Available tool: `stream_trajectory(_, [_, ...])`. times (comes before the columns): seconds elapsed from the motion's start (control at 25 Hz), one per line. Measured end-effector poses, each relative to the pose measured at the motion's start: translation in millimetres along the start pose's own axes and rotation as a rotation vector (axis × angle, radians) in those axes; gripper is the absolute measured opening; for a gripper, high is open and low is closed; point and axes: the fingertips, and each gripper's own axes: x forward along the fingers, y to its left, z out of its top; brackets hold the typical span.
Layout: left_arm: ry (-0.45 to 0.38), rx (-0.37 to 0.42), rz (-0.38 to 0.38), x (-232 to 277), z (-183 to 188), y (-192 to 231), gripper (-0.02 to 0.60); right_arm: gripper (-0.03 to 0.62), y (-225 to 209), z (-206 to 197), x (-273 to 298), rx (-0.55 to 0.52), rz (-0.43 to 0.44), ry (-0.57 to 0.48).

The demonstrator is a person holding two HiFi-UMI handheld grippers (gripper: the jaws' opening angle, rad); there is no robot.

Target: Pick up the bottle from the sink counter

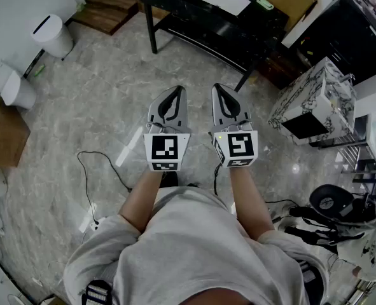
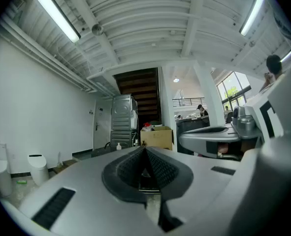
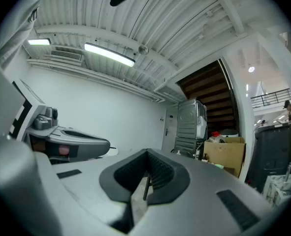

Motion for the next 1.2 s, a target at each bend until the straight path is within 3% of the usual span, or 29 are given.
stream_trajectory(0.2, [0.011, -0.037, -0.024, 11, -7, 30, 0.013, 0.009, 14, -1, 32, 0.004, 0.012, -0.005])
stream_trajectory(0.52, [0.031, -0.026, 0.0, 20, -15, 107, 0.014, 0.009, 46, -1, 91, 0.031, 0.04, -0.016])
stream_trajectory(0.84, [0.082, -0.087, -0.019, 32, -46, 169, 0.014, 0.009, 70, -11, 144, 0.068, 0.025, 0.001])
stream_trajectory(1.0, [0.1, -0.068, -0.045, 55, -56, 182, 0.013, 0.009, 61, -23, 165, 0.046, 0.022, 0.033])
stream_trajectory(1.2, [0.131, -0.06, -0.052, 119, -72, 203, 0.014, 0.009, 21, -49, 227, 0.034, 0.012, 0.068])
